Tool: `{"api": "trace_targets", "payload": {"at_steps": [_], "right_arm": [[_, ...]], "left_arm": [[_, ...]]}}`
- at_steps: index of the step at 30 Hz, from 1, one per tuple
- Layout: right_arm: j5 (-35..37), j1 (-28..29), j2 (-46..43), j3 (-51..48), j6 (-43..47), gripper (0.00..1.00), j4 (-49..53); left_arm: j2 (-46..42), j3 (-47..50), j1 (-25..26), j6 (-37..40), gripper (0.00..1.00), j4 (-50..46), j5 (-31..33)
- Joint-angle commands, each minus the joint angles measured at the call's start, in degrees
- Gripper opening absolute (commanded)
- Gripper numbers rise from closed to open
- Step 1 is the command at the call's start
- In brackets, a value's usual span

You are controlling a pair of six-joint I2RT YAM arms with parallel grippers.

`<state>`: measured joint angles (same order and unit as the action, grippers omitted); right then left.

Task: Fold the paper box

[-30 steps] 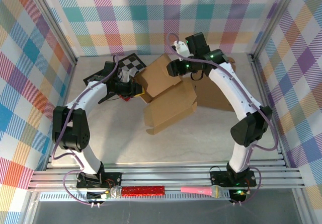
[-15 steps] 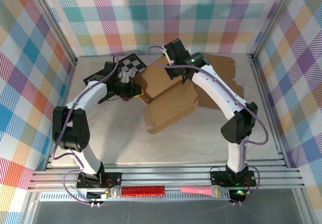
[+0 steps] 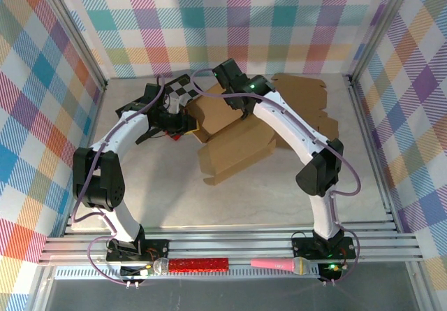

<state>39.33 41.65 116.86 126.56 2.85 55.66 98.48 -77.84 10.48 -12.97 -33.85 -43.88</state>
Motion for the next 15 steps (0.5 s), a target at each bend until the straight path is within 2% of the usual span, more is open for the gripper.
{"api": "trace_targets", "payload": {"at_steps": [1, 4, 8, 12, 15], "right_arm": [[3.0, -0.2, 1.7, 2.4, -1.4, 0.15, 2.1], [6.4, -0.2, 2.9, 4.1, -3.0, 0.0, 3.5], [12.8, 0.1, 5.2, 7.1, -7.6, 0.0, 7.4], [19.3, 0.8, 8.7, 11.6, -14.3, 0.0, 15.4], [19.8, 1.4, 10.1, 13.2, -20.6, 0.0, 21.3]], "left_arm": [[-0.9, -2.2, 0.5, 1.4, 0.0, -0.9, -1.9], [-0.6, -2.7, 0.5, 1.3, 0.0, -1.4, -1.5], [-0.1, -3.4, 0.8, 0.3, 0.0, -2.2, 0.1], [0.3, -3.6, 1.2, -1.7, 0.0, -2.5, 2.7], [0.4, -3.2, 1.8, -3.2, 0.0, -2.6, 5.4]]}}
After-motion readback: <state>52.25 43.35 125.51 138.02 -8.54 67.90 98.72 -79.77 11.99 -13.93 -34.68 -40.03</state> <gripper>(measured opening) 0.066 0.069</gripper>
